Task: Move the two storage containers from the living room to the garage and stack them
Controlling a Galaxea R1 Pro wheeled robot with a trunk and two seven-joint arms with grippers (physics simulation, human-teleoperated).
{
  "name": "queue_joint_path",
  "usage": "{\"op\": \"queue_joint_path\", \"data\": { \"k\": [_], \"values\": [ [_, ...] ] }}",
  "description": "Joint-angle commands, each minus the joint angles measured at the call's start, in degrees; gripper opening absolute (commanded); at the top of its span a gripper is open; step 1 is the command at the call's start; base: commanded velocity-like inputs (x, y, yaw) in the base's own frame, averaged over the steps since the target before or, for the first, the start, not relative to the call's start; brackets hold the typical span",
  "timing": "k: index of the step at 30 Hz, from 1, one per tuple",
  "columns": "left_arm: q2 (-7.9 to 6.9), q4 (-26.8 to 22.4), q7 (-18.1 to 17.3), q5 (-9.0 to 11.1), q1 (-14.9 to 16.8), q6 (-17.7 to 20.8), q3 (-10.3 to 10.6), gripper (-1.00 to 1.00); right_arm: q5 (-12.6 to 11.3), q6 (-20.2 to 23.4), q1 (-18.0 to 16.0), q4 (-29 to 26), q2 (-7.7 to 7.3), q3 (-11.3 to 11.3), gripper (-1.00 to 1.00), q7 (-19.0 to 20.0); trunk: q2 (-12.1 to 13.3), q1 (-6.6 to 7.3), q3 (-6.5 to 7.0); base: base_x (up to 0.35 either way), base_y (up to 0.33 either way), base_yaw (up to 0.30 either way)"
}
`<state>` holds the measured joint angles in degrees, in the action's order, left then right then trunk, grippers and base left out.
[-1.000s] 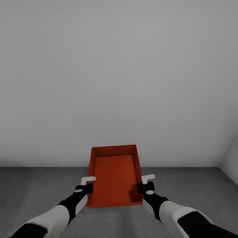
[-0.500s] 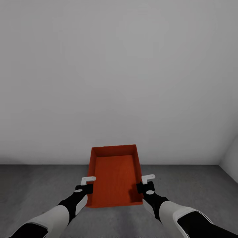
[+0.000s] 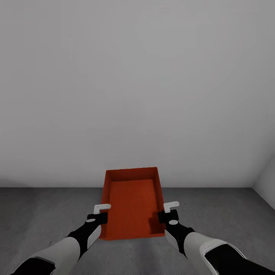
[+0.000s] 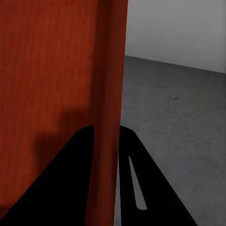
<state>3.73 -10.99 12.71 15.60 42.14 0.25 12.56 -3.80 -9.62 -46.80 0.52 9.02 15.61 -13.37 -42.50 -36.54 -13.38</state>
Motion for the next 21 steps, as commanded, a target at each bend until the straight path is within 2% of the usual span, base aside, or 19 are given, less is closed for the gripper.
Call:
{"op": "queue_joint_path", "data": {
  "k": [1,21],
  "values": [
    [0.05,-2.1,0.5,-0.4,0.1,0.0,-0.7,-1.0,-1.2,-0.2,0.0,0.3,0.83,-0.5,-1.0,-0.2,-0.1,-0.01,-0.18,0.0,0.0,0.0],
    [0.05,-2.1,0.5,-0.4,0.1,0.0,-0.7,-1.0,-1.2,-0.2,0.0,0.3,0.83,-0.5,-1.0,-0.2,-0.1,-0.01,-1.99,0.0,0.0,0.0]
  ]
}}
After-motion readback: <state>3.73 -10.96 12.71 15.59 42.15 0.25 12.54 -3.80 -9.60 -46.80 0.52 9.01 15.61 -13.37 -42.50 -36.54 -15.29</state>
